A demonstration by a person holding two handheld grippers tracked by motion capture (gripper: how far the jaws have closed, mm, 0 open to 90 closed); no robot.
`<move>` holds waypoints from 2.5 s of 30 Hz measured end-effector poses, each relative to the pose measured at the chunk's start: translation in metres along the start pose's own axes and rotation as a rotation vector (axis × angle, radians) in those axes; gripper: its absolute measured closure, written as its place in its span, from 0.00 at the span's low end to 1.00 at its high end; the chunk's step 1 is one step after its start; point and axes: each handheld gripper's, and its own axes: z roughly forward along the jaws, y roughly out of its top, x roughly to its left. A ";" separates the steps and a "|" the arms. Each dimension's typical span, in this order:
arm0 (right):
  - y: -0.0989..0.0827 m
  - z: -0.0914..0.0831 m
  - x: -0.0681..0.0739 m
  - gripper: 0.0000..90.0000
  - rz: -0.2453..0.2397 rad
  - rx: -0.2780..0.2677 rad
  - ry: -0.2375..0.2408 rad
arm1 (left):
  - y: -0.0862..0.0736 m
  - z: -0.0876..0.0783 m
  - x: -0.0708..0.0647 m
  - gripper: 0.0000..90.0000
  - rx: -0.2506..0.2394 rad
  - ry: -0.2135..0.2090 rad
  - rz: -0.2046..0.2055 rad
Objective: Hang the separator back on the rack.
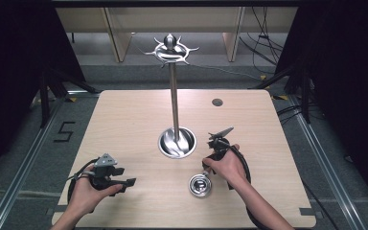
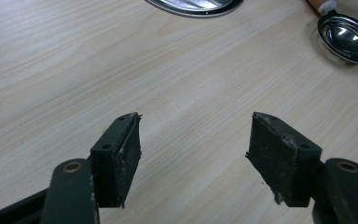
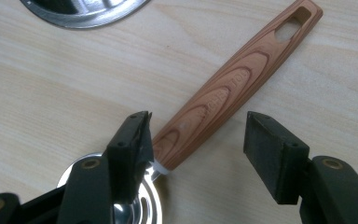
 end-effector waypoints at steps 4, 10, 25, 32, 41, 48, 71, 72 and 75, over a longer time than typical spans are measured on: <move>0.002 0.003 0.005 0.45 0.029 0.026 -0.016 | 0.000 0.000 -0.001 0.37 -0.006 -0.002 0.002; 0.000 0.011 0.008 0.45 -0.021 0.019 -0.058 | 0.000 0.000 0.000 0.37 0.003 0.009 0.003; -0.005 0.005 0.011 0.73 -0.090 0.114 -0.100 | 0.000 0.000 0.000 0.37 0.004 0.001 0.005; -0.009 0.005 0.008 0.73 -0.099 0.138 -0.119 | 0.000 0.000 0.000 0.37 0.004 0.001 0.005; -0.011 0.005 0.007 0.68 -0.151 0.176 -0.135 | -0.001 0.000 0.000 0.37 -0.001 0.011 0.005; -0.011 0.008 0.007 0.72 -0.165 0.172 -0.138 | 0.000 0.000 0.000 0.37 -0.004 0.001 0.006; -0.027 -0.020 -0.004 0.77 -0.189 0.025 -0.032 | 0.000 -0.003 0.000 0.37 -0.008 -0.003 0.015; -0.028 -0.022 -0.004 0.78 -0.183 0.030 -0.026 | 0.000 -0.003 -0.001 0.37 -0.015 -0.002 0.006; -0.034 -0.029 -0.008 0.78 -0.233 -0.054 -0.006 | 0.000 -0.003 -0.001 0.37 -0.017 -0.005 0.010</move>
